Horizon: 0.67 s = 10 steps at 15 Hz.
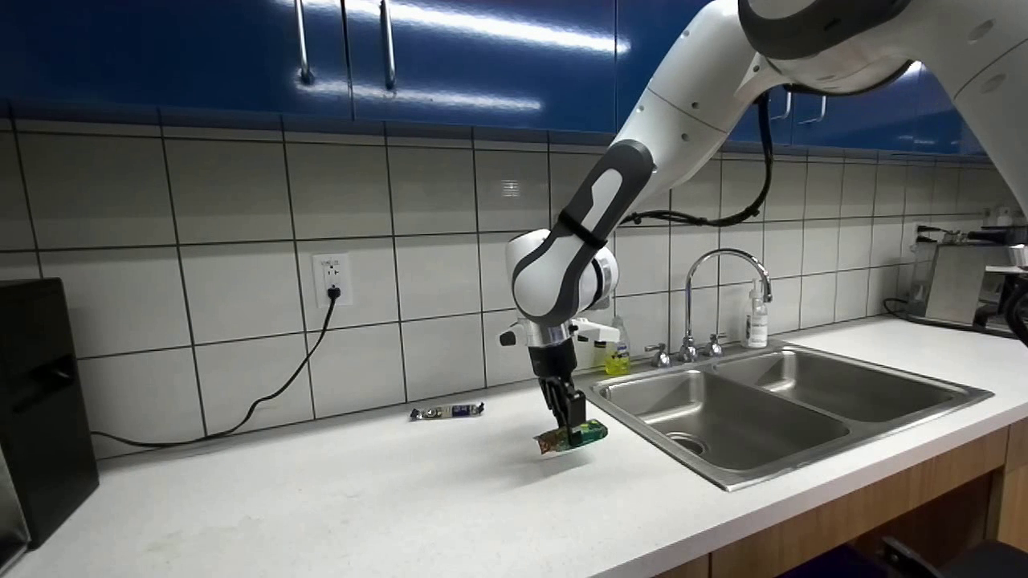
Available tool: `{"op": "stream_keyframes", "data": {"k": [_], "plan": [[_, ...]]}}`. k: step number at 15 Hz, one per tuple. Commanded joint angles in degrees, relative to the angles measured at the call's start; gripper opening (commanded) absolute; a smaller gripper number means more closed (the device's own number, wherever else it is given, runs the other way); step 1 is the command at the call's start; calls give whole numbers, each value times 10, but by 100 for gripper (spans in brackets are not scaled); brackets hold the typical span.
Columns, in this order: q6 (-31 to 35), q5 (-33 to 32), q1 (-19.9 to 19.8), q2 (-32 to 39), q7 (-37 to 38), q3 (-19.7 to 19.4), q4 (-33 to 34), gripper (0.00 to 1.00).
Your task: Put the green packet inside the left sink
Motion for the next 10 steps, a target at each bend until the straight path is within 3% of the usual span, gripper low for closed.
{"op": "stream_keyframes", "data": {"k": [1, 10], "plan": [[-20, 28, -8, -59, 21, 7, -39, 15], [8, 164, -44, -154, 150, -13, -115, 15]]}}
